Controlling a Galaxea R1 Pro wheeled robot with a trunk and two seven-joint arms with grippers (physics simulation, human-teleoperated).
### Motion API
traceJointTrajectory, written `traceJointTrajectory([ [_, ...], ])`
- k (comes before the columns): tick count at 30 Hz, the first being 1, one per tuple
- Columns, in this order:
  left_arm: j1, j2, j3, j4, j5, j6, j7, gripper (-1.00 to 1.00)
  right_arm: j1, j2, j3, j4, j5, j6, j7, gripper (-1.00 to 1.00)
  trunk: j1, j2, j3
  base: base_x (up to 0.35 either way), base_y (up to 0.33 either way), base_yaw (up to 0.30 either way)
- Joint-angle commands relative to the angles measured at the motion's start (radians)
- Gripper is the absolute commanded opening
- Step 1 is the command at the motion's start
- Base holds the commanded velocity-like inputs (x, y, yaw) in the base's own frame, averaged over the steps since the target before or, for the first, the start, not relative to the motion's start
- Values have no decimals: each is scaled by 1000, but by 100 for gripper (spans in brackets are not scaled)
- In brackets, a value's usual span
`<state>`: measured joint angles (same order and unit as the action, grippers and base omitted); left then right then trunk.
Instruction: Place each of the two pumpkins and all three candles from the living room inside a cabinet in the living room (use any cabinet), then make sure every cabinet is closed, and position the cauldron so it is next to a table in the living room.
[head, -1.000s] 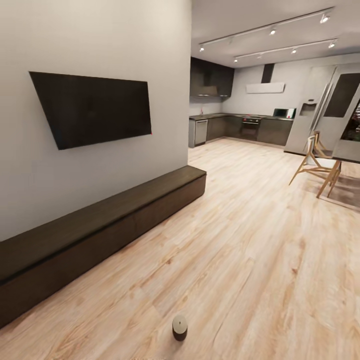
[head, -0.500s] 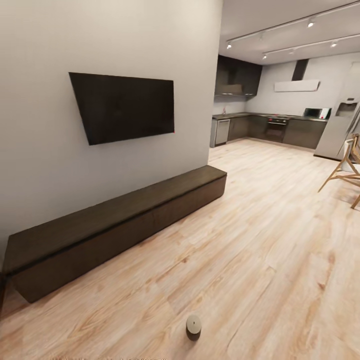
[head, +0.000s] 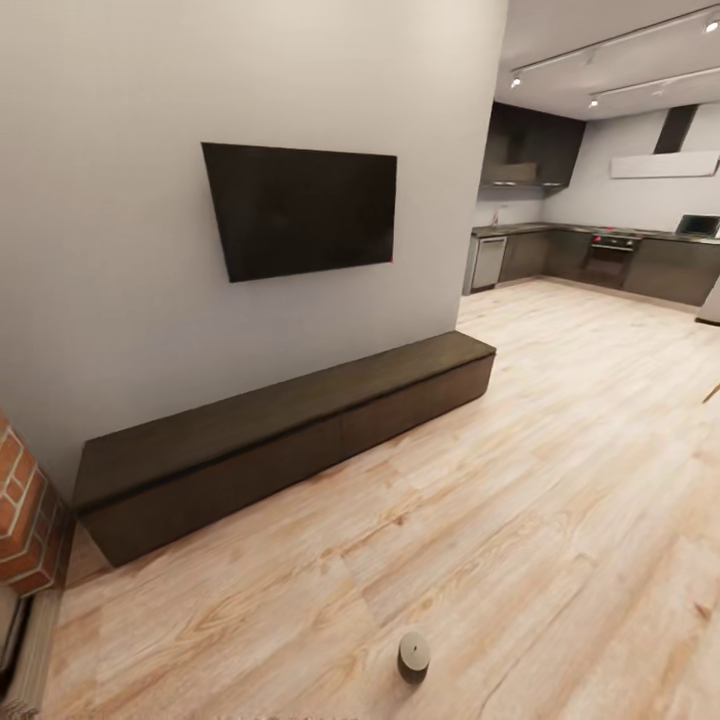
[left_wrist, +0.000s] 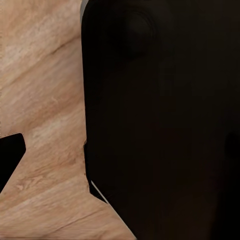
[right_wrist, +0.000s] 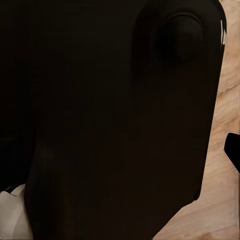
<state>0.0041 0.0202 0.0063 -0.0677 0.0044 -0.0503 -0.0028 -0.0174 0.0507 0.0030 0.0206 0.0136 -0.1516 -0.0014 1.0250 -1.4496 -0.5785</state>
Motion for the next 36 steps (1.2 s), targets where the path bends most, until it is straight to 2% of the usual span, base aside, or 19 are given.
traceJointTrajectory([
  [1, 0, 0, 0, -1, -1, -2, 0, 100, -1, 0, 0, 2, 1, -5, 0, 100, 0, 0, -2, 0, 0, 235],
  [36, 0, 3, -5, -9, -6, -2, 0, 100, -1, 0, 0, 2, -2, 1, -8, 100, 0, 0, -46, 0, 0, 190],
])
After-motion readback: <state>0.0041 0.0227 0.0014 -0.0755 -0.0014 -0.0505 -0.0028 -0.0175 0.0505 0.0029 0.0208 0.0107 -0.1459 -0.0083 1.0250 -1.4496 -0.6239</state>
